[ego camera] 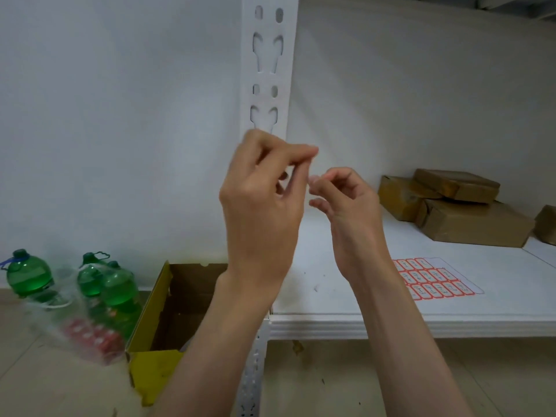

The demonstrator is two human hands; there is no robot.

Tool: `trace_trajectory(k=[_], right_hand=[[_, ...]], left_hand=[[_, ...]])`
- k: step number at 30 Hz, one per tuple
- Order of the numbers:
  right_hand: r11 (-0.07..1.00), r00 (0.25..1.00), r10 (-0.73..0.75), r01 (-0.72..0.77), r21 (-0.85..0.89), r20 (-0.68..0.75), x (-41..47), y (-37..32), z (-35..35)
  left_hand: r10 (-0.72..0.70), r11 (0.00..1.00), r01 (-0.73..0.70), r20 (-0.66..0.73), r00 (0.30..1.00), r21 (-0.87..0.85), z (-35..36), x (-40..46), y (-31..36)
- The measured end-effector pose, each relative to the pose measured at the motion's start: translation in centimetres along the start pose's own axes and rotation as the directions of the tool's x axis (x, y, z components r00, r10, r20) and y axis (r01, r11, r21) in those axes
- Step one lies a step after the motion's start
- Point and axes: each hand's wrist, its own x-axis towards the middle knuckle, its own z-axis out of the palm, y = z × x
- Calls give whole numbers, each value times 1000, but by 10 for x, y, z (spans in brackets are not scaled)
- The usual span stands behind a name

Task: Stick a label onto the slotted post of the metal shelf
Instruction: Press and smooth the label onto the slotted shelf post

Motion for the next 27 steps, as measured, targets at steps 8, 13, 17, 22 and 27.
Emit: trace_trajectory(k=[8, 13, 17, 22, 27], right_hand=[[983, 974, -121, 145, -113, 190, -12, -10, 36], [968, 956, -158, 199, -152, 247, -19, -1, 31], [972, 960, -167, 198, -124, 223, -14, 1, 36], [979, 961, -168, 188, -76, 221, -12, 3, 38], [979, 960, -171, 190, -70, 222, -11, 3, 39]], left_hand=[[-277, 961, 276, 79, 958, 15, -25, 17, -37], [-283, 959, 284, 180, 942, 23, -23, 21, -38], [-292, 957, 288, 157, 944, 49, -22, 27, -37], [-307, 952, 299, 166, 937, 70, -19, 32, -37], [-296, 955, 286, 177, 939, 81, -18, 35, -39]])
